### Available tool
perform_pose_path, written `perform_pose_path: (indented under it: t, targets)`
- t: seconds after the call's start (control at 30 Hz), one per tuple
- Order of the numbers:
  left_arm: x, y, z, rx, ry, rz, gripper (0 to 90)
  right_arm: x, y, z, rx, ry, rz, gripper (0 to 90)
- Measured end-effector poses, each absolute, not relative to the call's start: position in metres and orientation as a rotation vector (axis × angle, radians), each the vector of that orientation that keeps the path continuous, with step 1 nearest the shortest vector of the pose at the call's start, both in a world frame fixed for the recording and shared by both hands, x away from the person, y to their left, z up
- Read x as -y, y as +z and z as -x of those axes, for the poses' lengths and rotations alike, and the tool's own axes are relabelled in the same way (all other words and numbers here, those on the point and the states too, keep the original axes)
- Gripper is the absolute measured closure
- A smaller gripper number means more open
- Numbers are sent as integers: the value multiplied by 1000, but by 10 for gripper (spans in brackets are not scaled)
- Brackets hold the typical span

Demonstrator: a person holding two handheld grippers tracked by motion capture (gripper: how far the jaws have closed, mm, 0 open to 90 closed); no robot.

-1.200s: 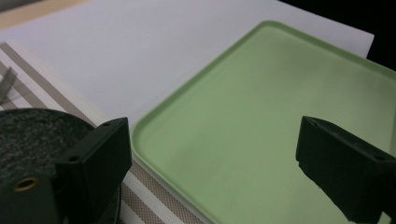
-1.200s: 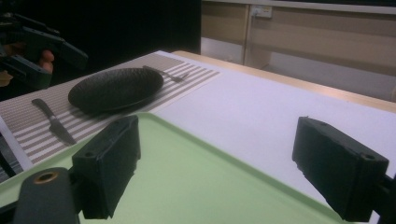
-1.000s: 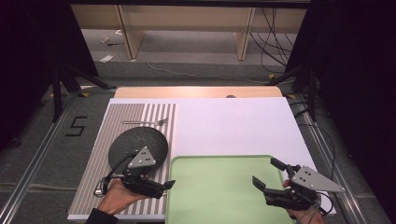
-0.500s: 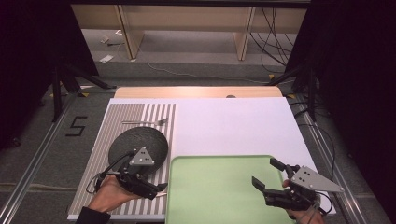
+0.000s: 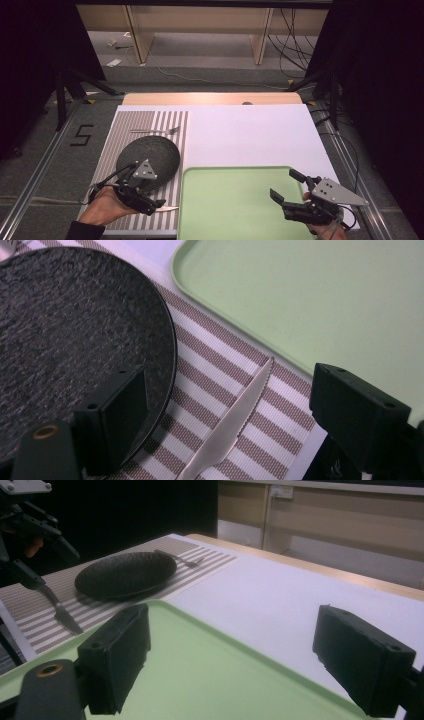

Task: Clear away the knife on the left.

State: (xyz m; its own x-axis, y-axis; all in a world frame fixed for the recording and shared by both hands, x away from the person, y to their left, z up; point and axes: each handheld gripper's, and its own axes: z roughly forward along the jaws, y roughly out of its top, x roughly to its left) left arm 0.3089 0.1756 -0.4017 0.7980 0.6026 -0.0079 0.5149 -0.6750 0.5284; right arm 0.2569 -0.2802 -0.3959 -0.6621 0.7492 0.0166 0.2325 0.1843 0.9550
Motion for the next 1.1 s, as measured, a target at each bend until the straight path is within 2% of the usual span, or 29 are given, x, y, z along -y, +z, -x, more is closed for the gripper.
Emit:
perform_pose_path:
  t: [0.87, 1.1]
  targets:
    - [-209, -409, -311, -896, 214, -2606, 202, 280, -396, -257, -2005, 1487, -918, 163]
    - [-213, -418, -311, -906, 159, -2691, 216, 280, -396, -257, -2007, 1484, -918, 164]
